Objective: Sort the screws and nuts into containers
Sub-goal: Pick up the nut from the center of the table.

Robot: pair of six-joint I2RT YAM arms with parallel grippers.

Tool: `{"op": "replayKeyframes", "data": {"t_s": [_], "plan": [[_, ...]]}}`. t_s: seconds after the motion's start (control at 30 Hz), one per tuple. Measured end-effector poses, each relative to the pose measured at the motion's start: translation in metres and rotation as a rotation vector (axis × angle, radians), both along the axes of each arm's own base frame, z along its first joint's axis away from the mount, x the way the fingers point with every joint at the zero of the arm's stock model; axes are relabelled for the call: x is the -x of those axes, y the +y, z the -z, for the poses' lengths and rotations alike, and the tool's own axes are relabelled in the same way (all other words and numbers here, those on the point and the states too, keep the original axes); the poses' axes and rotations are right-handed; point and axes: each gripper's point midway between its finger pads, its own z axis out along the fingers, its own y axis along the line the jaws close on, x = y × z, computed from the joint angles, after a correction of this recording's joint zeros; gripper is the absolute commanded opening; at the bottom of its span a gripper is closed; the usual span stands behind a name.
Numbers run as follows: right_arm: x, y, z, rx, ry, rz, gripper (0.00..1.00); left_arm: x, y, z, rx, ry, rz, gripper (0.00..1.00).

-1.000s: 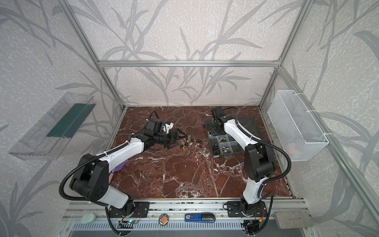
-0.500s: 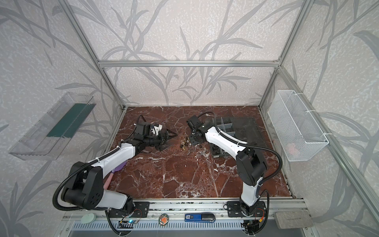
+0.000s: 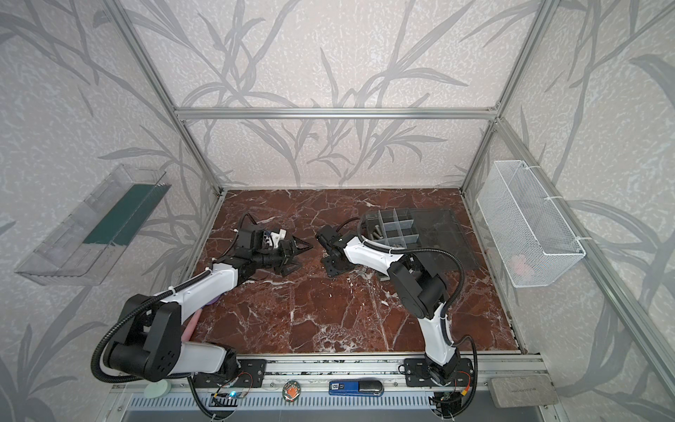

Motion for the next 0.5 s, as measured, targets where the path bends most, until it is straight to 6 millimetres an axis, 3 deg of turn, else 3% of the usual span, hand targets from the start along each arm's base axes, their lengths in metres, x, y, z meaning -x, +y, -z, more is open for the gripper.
{"op": "replayKeyframes", "data": {"t_s": [0.2,0.5], "plan": [[0.000,0.002,0.016,0.007,0.022,0.010,0.49,0.000,0.002,0.000,0.016,0.000,-0.004,0.99],[-0.003,0.005,0.016,-0.006,0.011,0.011,0.41,0.004,0.004,0.005,0.015,0.015,-0.006,1.00]]}}
